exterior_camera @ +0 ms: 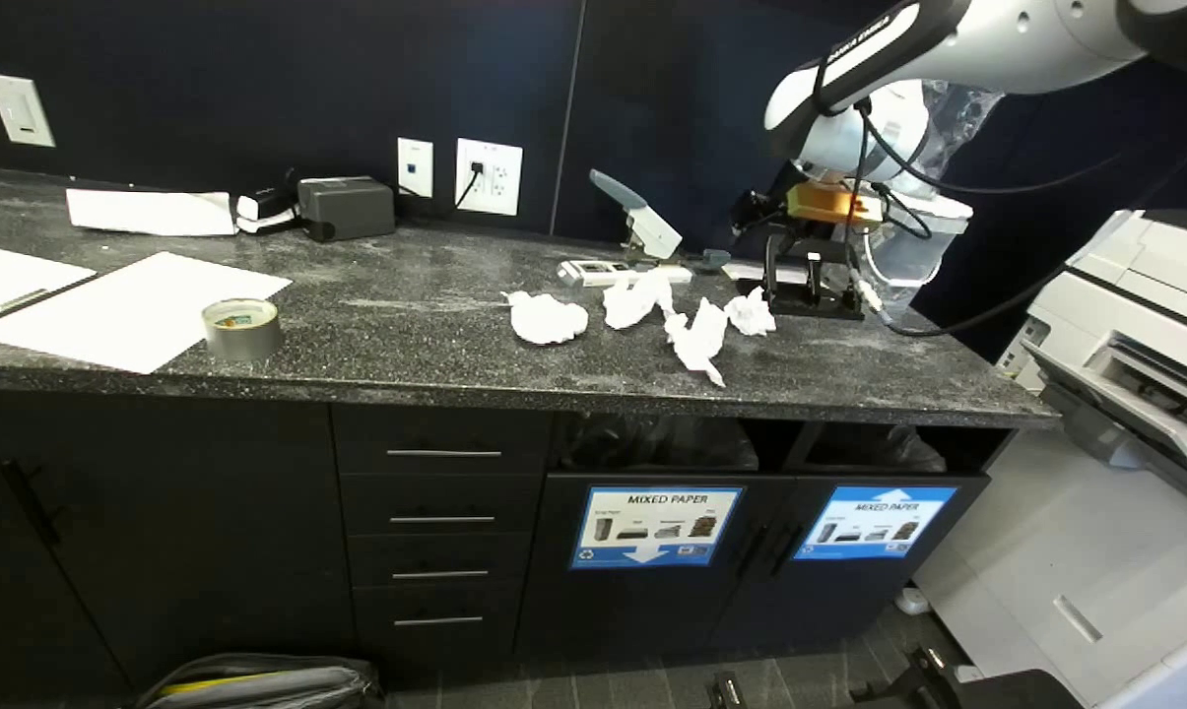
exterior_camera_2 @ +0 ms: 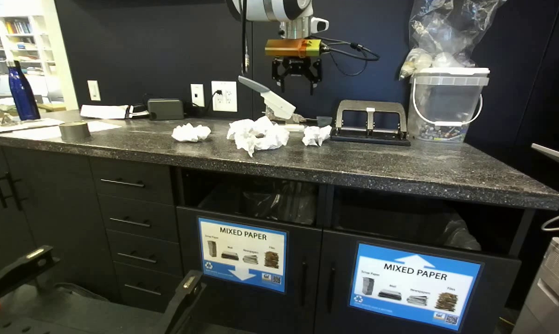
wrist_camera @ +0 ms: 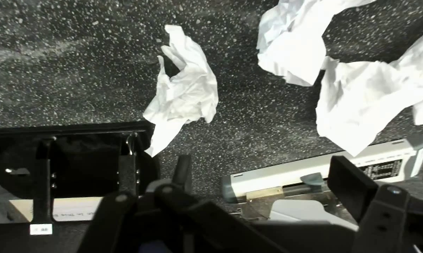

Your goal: Put the papers in the first bin

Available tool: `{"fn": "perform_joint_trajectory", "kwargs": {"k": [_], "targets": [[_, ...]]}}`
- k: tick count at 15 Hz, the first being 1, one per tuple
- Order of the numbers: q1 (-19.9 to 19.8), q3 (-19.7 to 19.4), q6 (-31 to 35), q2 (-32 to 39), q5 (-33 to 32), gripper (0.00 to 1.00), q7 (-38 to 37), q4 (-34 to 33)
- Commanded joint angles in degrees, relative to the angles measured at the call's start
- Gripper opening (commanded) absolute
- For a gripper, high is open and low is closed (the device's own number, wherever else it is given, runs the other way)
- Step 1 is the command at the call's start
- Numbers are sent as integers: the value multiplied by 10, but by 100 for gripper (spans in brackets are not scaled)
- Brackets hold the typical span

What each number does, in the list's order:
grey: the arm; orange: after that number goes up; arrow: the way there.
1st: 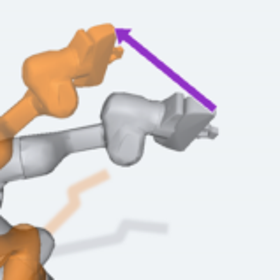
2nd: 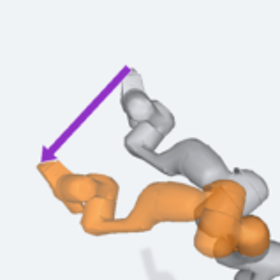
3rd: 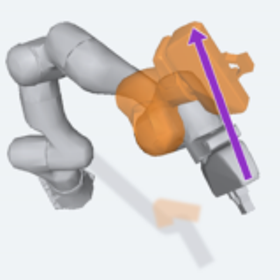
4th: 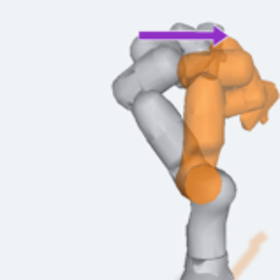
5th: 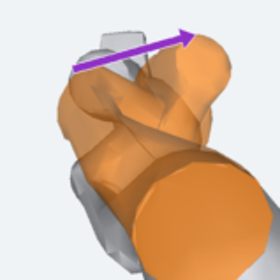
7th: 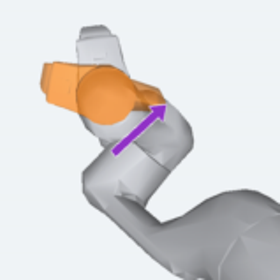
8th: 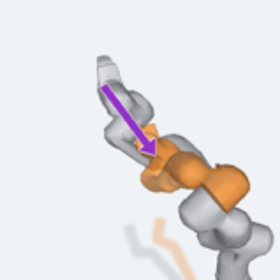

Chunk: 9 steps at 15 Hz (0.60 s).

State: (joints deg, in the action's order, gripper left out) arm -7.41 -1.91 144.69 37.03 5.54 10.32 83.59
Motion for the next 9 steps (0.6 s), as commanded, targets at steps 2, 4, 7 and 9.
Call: {"fn": "perform_joint_trajectory", "kwargs": {"k": [2,4,7,9], "targets": [[4,-29,-19,117,-39,100,-64,-153],[0,-40,-50,155,-52,100,-76,-202],[-14,-39,-121,197,-59,100,-66,-260],[-27,-27,-170,219,-51,100,-47,-294]]}}
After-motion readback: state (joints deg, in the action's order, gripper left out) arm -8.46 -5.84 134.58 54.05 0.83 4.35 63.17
